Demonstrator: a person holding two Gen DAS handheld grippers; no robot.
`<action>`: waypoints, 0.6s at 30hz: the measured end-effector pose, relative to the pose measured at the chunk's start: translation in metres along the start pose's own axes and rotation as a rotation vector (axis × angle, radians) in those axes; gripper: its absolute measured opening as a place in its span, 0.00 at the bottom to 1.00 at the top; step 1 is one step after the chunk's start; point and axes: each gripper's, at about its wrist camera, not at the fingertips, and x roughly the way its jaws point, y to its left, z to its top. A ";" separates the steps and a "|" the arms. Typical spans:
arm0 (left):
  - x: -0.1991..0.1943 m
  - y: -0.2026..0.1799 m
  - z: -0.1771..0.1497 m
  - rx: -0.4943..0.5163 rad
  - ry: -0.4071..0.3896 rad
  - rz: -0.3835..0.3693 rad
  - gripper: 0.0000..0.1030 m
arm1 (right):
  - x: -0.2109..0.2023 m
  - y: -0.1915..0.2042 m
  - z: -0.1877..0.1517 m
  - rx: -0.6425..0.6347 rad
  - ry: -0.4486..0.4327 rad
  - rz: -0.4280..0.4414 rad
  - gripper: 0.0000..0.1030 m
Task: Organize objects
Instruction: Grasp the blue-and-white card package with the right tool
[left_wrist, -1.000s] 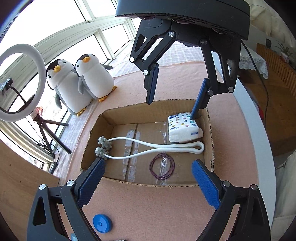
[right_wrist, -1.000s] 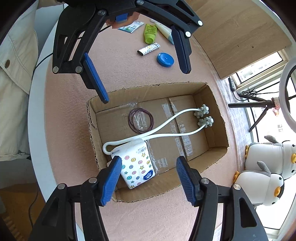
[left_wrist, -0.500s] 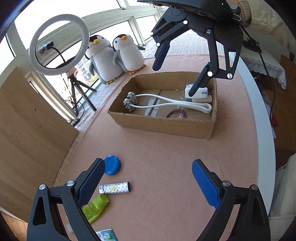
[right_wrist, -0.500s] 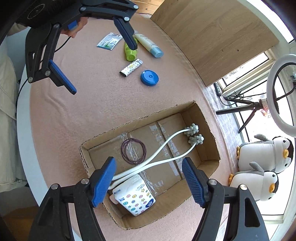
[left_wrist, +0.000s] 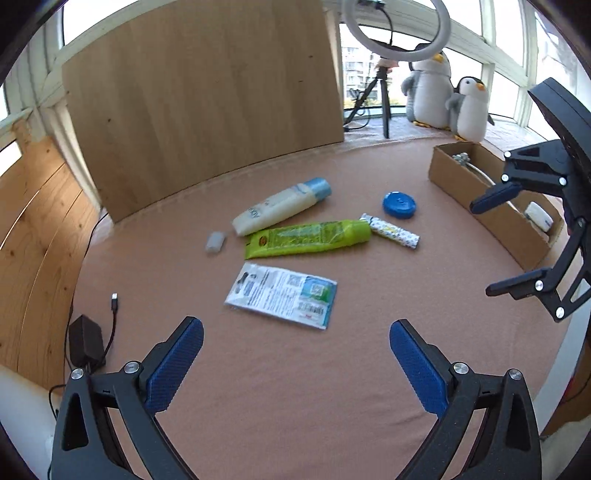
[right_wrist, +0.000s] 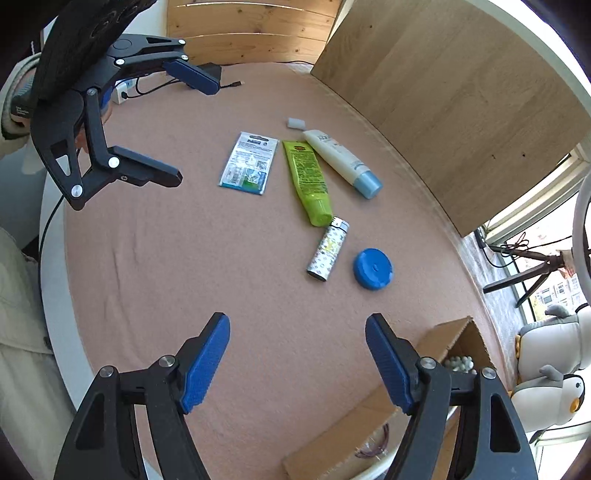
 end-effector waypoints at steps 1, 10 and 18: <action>0.000 0.010 -0.007 -0.032 0.013 0.030 0.99 | 0.008 0.007 0.008 0.013 -0.002 0.011 0.70; 0.001 0.077 -0.054 -0.381 0.071 0.128 0.99 | 0.081 0.044 0.065 0.163 -0.046 0.089 0.70; 0.007 0.095 -0.074 -0.465 0.085 0.133 0.99 | 0.120 0.036 0.098 0.268 -0.065 0.143 0.70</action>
